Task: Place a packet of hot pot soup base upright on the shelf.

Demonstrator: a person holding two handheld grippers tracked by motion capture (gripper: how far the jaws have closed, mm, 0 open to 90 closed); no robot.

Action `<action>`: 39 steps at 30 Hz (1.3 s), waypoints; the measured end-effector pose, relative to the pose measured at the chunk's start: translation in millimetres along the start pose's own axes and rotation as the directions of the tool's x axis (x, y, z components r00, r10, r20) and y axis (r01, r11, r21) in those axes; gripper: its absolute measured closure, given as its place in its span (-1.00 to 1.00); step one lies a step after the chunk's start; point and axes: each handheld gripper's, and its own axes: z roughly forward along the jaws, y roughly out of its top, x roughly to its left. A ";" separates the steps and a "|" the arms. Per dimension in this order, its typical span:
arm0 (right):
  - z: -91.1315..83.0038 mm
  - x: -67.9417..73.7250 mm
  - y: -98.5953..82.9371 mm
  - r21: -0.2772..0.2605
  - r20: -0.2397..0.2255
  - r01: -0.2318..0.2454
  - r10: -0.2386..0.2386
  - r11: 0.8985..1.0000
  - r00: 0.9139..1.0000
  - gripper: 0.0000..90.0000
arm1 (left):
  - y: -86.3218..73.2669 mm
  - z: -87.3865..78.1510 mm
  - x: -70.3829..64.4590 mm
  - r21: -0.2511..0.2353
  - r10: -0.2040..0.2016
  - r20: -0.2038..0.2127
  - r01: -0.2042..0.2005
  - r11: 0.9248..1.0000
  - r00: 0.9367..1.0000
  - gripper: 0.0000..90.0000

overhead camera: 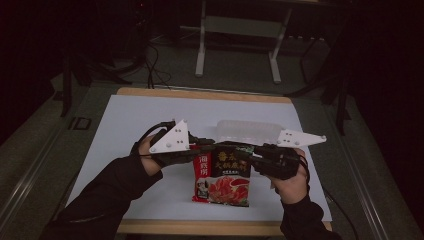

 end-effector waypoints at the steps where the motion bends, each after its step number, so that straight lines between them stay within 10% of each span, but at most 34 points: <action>1: -0.1 2.1 1.5 0.002 0.015 0.004 -0.004 1.000 1.000 0.68 | -1.1 0.4 1.4 -0.002 -0.011 -0.004 0.011 1.000 1.000 0.69; 10: -13.2 2.3 13.1 -0.033 0.112 0.024 -0.021 0.999 0.993 0.68 | -14.6 -13.1 14.6 -0.101 -0.159 -0.021 0.156 0.983 0.987 0.11; 17: -33.9 -0.1 25.4 -0.090 0.205 0.044 -0.025 0.995 0.979 0.68 | -38.3 -24.5 25.6 -0.153 -0.318 0.008 0.316 0.936 0.948 -0.37; 24: -58.9 -8.8 41.1 -0.159 0.324 0.074 -0.019 0.984 0.946 0.68 | -68.1 -24.6 20.2 -0.157 -0.378 0.004 0.374 0.914 0.926 -0.60; 27: -68.8 -13.7 45.7 -0.180 0.391 0.093 -0.016 0.979 0.920 0.67 | -85.4 -20.8 13.8 -0.166 -0.402 0.008 0.397 0.903 0.916 -0.69; 34: -87.4 -29.4 47.5 -0.211 0.504 0.096 0.024 0.973 0.863 0.67 | -119.4 -18.6 -0.7 -0.115 -0.425 -0.059 0.417 0.902 0.903 -0.98; 39: -93.6 -41.2 41.5 -0.212 0.608 0.109 0.044 0.971 0.793 0.67 | -138.9 -19.2 -6.1 -0.090 -0.439 -0.094 0.431 0.898 0.894 -0.99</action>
